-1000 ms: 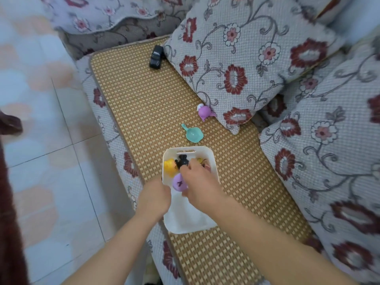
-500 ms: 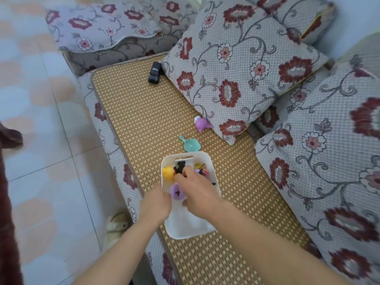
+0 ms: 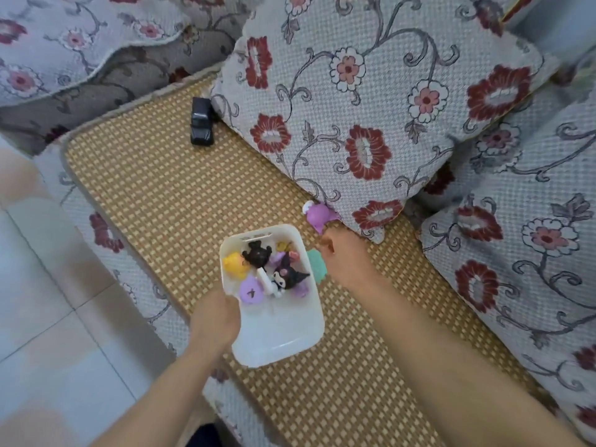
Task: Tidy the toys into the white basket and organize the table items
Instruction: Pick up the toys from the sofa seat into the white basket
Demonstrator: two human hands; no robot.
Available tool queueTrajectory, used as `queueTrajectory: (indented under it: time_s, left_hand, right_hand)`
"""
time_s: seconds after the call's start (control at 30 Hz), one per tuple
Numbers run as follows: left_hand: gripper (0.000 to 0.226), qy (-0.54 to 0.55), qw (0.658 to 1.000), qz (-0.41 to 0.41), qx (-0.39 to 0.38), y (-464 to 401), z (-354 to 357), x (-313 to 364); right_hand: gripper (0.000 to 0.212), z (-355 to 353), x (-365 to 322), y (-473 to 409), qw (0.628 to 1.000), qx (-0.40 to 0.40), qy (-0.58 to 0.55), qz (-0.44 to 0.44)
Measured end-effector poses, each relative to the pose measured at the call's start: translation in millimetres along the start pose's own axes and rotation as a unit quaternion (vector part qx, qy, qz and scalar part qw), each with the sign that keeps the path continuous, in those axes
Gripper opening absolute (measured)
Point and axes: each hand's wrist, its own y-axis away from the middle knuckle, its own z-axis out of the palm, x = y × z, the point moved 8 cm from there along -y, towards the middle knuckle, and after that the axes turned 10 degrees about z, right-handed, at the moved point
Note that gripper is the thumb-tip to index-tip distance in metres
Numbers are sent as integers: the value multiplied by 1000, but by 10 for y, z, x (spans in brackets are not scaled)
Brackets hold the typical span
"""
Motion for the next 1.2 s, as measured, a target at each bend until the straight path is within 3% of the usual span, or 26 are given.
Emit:
queueTrajectory:
  time_s: [0.17,0.33,0.6,0.77,0.83,0.93,1.0,1.07,1.2]
  left_hand:
    - [31,-26,1000,-2,-17,-637,-212,-181]
    - [19,-36,999,19,-26,-1118,-233,-203]
    - [16,-63,997,27,-38,-1456,-199,-82]
    - [15,-51,997,34,-43,-1470,-205,90]
    - [23,-40,997,43,-46,-1460,-218,191]
    - [38,-25,997,41,-52,-1426,-233,334]
    - [25,-38,998,27,-46,-1431,-229,339]
    - [17,-42,998,15,-33,-1442,-227,315]
    - [23,-19,999,23,-23,-1418,-261,298]
  right_hand:
    - [17,481,229,-438,994,-17,29,102]
    - [28,907,484,-569,976,-61,68,196]
    - [18,749,664,-629,962,-19,-50,268]
    - [11,-110,458,-558,960,125,-130,214]
    - [11,-362,158,-456,969,133,-142,155]
    - [9,-315,-367,-302,992,72,-88,60]
    - [10,-78,-604,-218,999,4,-33,36]
    - [13,136,-737,-140,997,-52,-6,50]
    - [16,307,-827,-54,991,-91,8,99]
